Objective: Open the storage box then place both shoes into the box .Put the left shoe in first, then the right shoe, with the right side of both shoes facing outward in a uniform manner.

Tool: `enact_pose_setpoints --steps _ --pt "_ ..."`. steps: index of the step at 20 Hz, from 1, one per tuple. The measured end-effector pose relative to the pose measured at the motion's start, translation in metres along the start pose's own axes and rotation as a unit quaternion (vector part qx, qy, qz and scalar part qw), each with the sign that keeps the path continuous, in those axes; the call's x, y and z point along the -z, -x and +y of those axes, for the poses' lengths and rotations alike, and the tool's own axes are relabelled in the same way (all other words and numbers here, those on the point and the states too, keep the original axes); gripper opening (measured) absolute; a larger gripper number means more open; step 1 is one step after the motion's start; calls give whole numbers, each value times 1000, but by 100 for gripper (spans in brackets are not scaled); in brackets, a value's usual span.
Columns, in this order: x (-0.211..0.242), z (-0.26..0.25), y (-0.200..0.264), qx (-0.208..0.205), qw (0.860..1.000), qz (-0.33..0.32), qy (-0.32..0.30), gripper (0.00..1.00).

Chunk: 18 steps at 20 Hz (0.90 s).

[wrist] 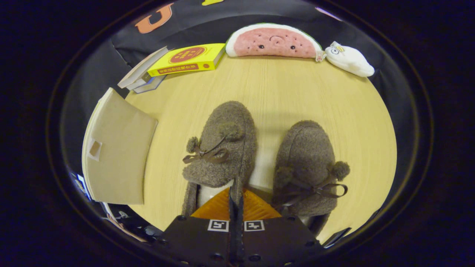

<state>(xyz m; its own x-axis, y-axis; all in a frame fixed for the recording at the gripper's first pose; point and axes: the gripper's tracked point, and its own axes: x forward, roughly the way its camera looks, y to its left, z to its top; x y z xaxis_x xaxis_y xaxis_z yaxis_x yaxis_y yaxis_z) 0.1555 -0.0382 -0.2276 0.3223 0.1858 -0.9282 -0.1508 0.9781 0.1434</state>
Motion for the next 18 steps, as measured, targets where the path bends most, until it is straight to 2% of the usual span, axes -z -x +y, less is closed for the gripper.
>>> enact_pose_setpoints --steps 4,9,14,18 --pt "5 5 4 -39 999 -10 -33 0" --pt "4 12 19 -64 995 -45 -56 0" --pt "-6 31 61 -83 989 -104 -60 0" --pt "-16 55 113 -108 979 -164 -60 0"
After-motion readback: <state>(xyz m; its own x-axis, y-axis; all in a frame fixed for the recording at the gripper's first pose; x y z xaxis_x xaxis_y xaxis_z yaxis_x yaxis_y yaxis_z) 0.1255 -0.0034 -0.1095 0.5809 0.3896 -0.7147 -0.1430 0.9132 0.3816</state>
